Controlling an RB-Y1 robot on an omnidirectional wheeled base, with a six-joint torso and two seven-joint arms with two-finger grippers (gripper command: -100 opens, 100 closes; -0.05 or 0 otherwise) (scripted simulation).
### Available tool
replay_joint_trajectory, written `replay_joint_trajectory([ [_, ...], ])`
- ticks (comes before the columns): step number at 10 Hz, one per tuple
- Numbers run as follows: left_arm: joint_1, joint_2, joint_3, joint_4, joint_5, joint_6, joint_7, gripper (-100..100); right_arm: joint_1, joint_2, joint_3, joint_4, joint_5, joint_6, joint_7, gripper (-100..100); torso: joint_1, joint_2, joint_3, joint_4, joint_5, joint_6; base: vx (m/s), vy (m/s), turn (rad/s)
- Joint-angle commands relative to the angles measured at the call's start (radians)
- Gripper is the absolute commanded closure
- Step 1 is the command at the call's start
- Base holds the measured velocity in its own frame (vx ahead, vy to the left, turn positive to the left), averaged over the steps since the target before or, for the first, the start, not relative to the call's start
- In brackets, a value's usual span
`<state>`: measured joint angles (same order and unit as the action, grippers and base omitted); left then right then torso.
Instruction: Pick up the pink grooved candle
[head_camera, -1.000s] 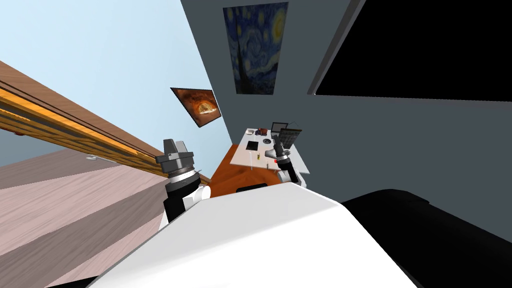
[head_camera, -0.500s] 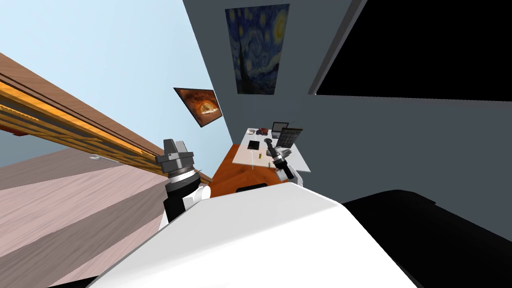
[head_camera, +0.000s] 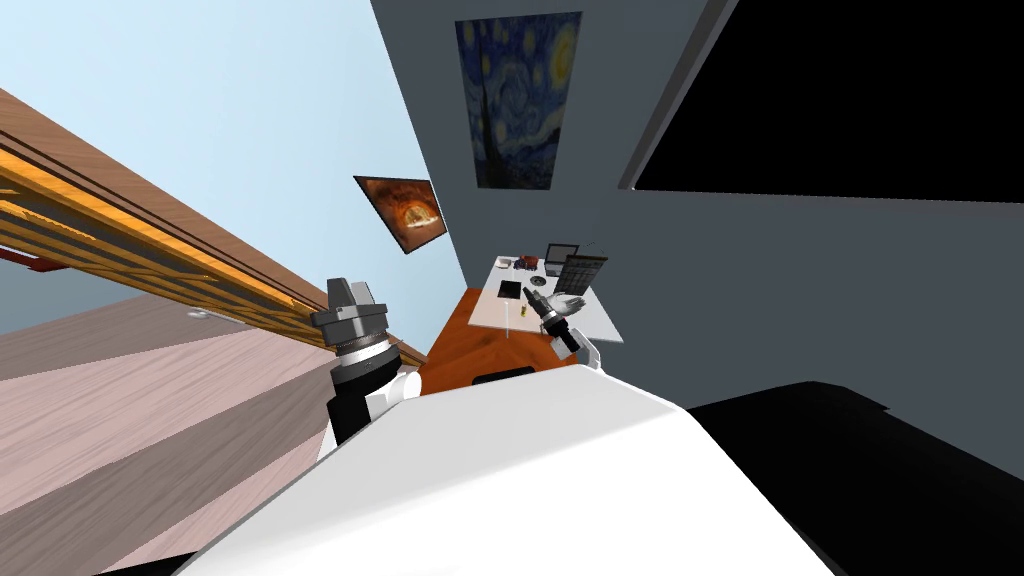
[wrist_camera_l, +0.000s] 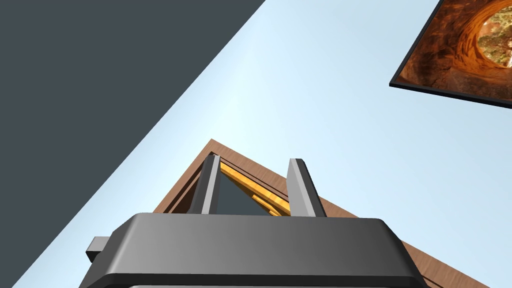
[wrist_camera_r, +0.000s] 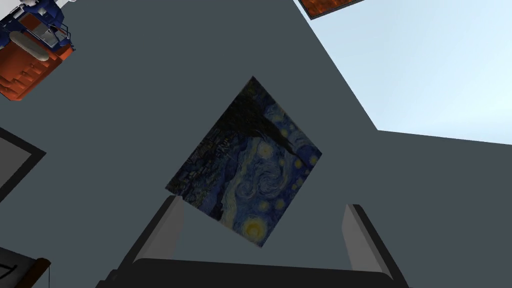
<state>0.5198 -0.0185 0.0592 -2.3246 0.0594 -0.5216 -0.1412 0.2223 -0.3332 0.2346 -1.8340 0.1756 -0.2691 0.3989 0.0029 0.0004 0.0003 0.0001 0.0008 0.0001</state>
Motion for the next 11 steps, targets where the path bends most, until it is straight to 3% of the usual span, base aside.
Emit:
replay_joint_trajectory([
  [1, 0.000, 0.000, 0.000, 0.000, 0.000, 0.000, 0.000, 0, -0.025, -0.021, 0.016, 0.050, 0.030, 0.018, 0.025, -100, 0.000, 0.000, 0.000, 0.000, 0.000, 0.000, -0.007, 0.038, 0.004],
  [4, 0.000, 0.000, 0.000, 0.000, 0.000, 0.000, 0.000, 0, -0.047, -0.038, 0.030, 0.100, 0.057, 0.036, 0.047, -100, -0.001, -0.001, 0.000, 0.000, 0.000, 0.000, -0.003, 0.031, 0.004],
  [6, 0.000, 0.000, 0.000, 0.000, 0.000, 0.000, 0.000, 0, -0.088, -0.069, 0.057, 0.173, 0.111, 0.069, 0.090, -100, -0.001, -0.001, -0.001, 0.000, 0.000, 0.000, 0.003, 0.033, 0.014],
  [8, 0.000, 0.000, 0.000, 0.000, 0.000, 0.000, 0.000, 0, -0.088, -0.069, 0.057, 0.188, 0.111, 0.069, 0.090, -100, -0.001, -0.001, -0.001, 0.000, 0.000, 0.000, 0.002, 0.019, 0.001],
  [11, 0.000, 0.000, 0.000, 0.000, 0.000, 0.000, 0.000, 0, -0.128, -0.096, 0.081, 0.270, 0.166, 0.098, 0.132, -100, -0.002, -0.001, 0.000, 0.000, 0.000, 0.000, 0.004, 0.015, 0.013],
])
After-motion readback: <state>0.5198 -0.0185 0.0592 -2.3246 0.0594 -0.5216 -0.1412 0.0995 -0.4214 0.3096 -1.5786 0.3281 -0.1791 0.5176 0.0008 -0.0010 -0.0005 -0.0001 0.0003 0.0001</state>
